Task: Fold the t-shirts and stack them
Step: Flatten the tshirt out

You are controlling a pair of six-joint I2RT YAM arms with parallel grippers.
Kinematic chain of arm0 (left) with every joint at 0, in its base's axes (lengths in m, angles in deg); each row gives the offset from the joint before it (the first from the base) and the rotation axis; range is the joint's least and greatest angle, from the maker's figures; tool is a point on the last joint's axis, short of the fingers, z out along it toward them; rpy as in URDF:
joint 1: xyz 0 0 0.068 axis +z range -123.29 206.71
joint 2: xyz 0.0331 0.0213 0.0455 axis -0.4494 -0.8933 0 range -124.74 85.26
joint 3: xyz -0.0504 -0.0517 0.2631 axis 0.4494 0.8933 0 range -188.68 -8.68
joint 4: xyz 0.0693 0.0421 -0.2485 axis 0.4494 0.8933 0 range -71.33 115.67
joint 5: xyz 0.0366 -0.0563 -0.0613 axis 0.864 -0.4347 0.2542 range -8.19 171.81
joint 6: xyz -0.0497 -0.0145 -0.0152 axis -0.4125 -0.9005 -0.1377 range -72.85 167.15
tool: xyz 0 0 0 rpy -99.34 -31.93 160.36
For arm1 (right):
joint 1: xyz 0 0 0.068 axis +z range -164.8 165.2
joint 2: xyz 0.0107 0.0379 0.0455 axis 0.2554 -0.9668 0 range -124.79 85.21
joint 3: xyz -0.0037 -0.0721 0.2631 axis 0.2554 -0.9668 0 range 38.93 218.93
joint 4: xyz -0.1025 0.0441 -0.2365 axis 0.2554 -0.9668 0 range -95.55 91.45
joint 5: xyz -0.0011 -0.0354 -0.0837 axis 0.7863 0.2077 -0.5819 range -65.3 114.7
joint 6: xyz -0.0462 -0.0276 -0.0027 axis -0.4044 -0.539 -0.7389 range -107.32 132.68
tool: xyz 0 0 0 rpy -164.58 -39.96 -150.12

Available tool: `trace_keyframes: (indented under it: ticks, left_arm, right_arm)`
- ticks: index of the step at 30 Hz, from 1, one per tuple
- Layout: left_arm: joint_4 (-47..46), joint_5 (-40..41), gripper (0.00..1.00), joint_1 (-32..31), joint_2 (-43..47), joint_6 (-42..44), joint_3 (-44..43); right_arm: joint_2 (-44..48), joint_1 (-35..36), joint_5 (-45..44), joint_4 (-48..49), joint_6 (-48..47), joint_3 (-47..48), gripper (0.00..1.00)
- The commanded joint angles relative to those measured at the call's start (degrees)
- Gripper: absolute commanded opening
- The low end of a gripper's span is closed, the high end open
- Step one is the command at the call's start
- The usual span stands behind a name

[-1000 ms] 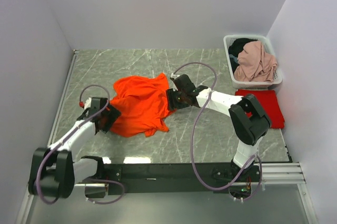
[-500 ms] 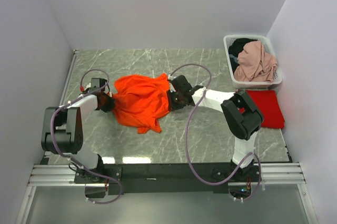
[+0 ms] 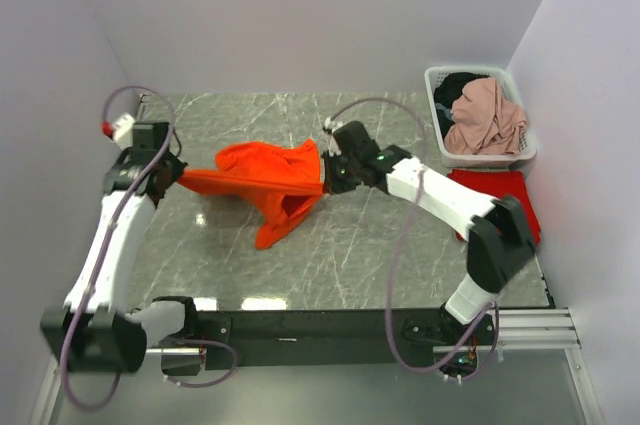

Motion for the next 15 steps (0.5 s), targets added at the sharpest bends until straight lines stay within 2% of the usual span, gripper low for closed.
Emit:
trace_keyframes:
  ticks: [1, 4, 9, 15]
  left_arm:
    - [6.5, 10.1, 0.01, 0.6, 7.6, 6.5, -5.3]
    - [3.6, 7.8, 0.01, 0.7, 6.3, 7.9, -5.6]
    - [-1.6, 2.2, 0.03, 0.7, -8.8, 11.3, -11.0]
    - [-3.2, 2.8, 0.05, 0.2, -31.1, 13.9, -31.3]
  right_arm:
    - [8.2, -0.2, -2.3, -10.9, -1.2, 4.0, 0.00]
    - [8.7, -0.3, -2.4, -9.5, -0.6, 4.2, 0.00]
    - [1.2, -1.1, -6.0, -8.7, 0.9, 8.4, 0.00]
    - [-7.7, -5.8, -6.8, -5.5, 3.8, 12.7, 0.00]
